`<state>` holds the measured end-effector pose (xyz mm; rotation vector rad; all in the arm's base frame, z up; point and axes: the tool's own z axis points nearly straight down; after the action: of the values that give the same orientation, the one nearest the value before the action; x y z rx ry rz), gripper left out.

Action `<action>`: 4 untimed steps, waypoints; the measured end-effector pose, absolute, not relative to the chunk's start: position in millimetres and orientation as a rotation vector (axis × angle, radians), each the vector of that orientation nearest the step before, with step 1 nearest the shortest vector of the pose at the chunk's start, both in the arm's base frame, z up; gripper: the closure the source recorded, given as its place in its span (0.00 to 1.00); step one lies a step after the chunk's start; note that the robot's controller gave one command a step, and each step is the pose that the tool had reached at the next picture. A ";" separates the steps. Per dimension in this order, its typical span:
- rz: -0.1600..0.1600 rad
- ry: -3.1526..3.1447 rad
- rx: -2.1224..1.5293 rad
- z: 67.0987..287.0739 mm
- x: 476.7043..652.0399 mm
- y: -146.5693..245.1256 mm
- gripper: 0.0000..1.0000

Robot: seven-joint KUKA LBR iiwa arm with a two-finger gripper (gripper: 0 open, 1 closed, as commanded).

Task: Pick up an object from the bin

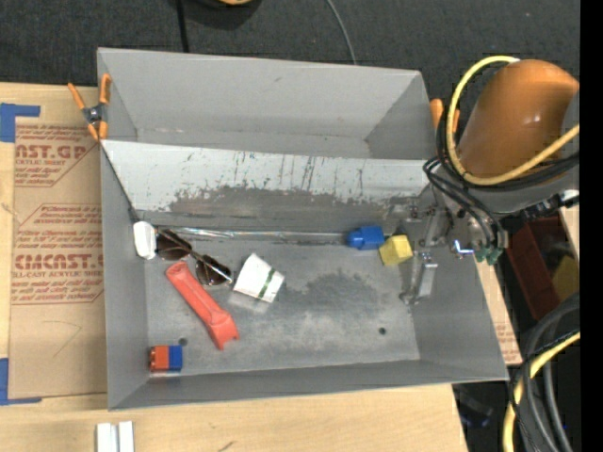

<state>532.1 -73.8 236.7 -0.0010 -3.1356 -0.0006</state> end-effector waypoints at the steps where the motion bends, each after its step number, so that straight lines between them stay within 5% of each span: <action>1: 0.001 -3.144 0.001 241.2 533.6 -73.6 0.00; 3: -0.002 -3.134 -0.075 182.9 555.3 -67.4 0.00; 4: -0.002 -3.142 -0.074 193.9 559.6 -66.1 0.00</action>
Offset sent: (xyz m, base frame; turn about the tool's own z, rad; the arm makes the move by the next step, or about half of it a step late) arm 0.0116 0.0024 -0.0628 0.0553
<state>559.6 -66.1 193.9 -0.0738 -3.1424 -0.0020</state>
